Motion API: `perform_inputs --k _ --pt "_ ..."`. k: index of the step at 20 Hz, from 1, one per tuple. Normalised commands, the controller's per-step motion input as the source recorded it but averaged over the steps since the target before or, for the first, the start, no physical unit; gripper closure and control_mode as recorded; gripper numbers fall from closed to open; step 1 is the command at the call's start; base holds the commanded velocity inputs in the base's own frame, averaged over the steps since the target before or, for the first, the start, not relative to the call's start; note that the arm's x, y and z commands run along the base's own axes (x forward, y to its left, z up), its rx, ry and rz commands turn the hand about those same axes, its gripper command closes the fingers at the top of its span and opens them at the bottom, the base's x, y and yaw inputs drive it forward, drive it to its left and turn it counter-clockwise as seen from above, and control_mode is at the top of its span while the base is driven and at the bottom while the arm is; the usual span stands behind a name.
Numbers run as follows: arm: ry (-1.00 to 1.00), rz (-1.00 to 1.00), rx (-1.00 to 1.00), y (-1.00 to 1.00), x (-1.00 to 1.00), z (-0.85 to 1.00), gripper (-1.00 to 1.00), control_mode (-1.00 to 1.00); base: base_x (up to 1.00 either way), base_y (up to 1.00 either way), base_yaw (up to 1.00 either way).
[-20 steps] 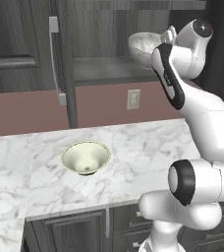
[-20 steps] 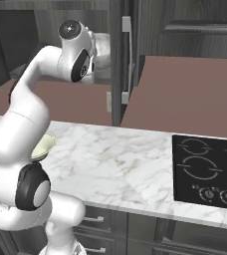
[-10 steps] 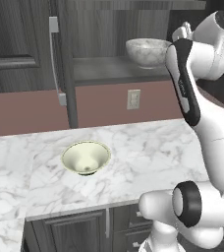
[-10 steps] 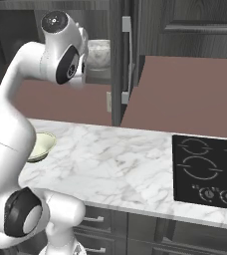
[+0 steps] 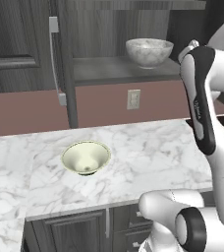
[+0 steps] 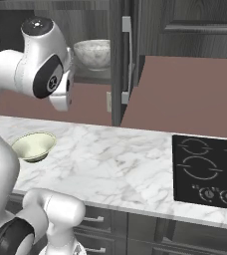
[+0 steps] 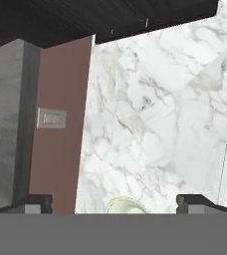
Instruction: Open the cabinet. Pick the bowls from the counter and place them in the cabinet. Then close the cabinet.
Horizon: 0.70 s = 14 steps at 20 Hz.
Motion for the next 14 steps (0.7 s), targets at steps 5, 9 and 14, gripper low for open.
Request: perform_inputs --k 5,9,14 --pt "0.19 0.23 0.0 0.41 -0.91 -0.53 -1.0 -1.0 0.0 0.0 0.0" --pt "0.13 0.22 0.02 0.49 -0.7 -0.61 -1.0 -1.0 0.0 0.0 0.0" --pt "0.14 0.2 0.05 0.48 -0.45 -0.59 -1.0 -1.0 0.0 0.0 0.0"
